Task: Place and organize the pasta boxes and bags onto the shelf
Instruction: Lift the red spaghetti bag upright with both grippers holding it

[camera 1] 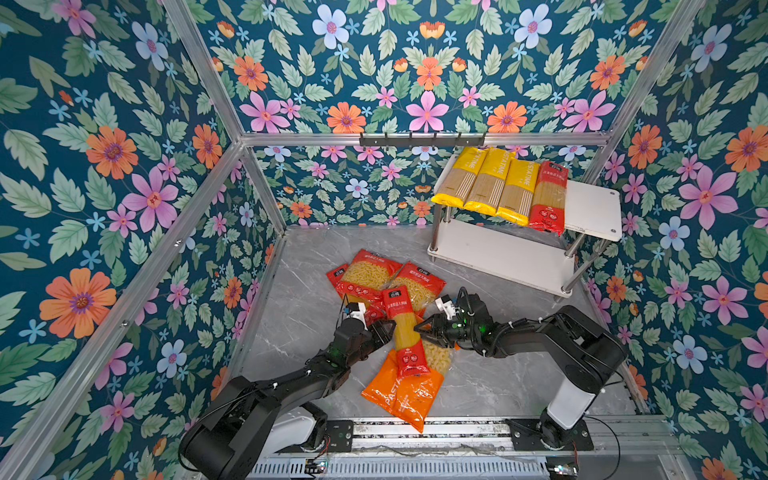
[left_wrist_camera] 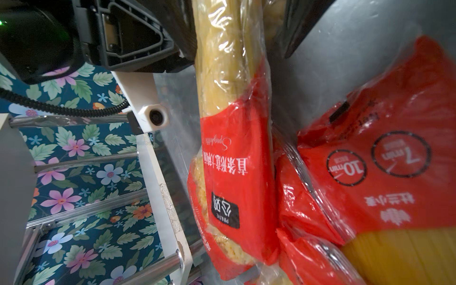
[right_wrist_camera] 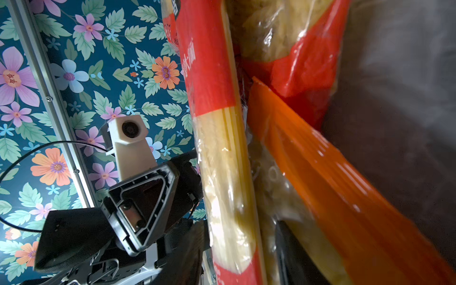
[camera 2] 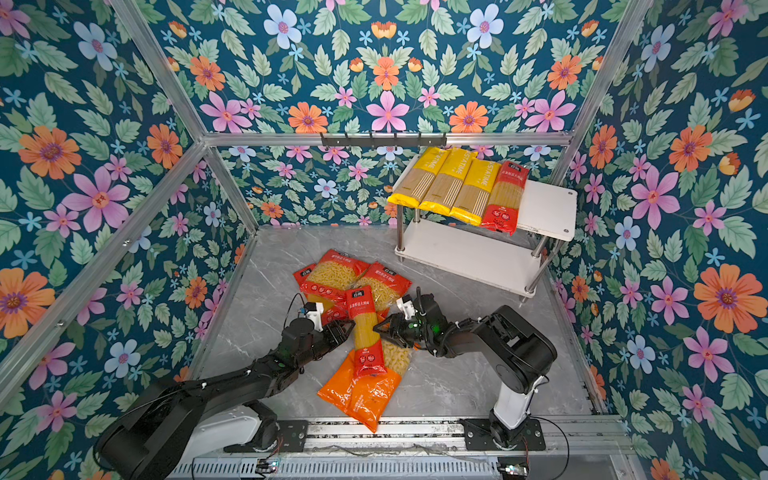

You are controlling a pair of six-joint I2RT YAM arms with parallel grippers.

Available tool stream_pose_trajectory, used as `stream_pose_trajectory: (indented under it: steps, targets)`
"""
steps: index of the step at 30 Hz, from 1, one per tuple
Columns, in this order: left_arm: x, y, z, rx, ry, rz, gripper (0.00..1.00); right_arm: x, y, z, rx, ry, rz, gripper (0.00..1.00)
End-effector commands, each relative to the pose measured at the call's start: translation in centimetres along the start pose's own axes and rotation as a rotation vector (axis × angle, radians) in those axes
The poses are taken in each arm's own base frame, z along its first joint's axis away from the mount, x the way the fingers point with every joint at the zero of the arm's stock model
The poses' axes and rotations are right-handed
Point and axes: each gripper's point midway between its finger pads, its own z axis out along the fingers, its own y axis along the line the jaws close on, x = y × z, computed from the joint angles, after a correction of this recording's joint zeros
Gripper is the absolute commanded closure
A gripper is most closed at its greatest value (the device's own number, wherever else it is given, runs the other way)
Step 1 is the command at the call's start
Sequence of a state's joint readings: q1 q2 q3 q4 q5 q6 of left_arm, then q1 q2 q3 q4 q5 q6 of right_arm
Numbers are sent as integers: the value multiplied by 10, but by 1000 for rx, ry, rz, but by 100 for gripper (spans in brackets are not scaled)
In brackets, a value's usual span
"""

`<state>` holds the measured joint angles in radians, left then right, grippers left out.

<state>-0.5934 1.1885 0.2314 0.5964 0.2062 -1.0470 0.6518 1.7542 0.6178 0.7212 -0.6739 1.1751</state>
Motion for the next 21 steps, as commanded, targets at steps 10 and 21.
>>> stream_pose_trajectory:
  steps: [10,21]
  targets:
    - [-5,-13,7,66,-13,-10,44,3,2,4,36,3,-19,51]
    - [1,-6,11,60,5,-20,66,7,5,22,-25,32,-26,52]
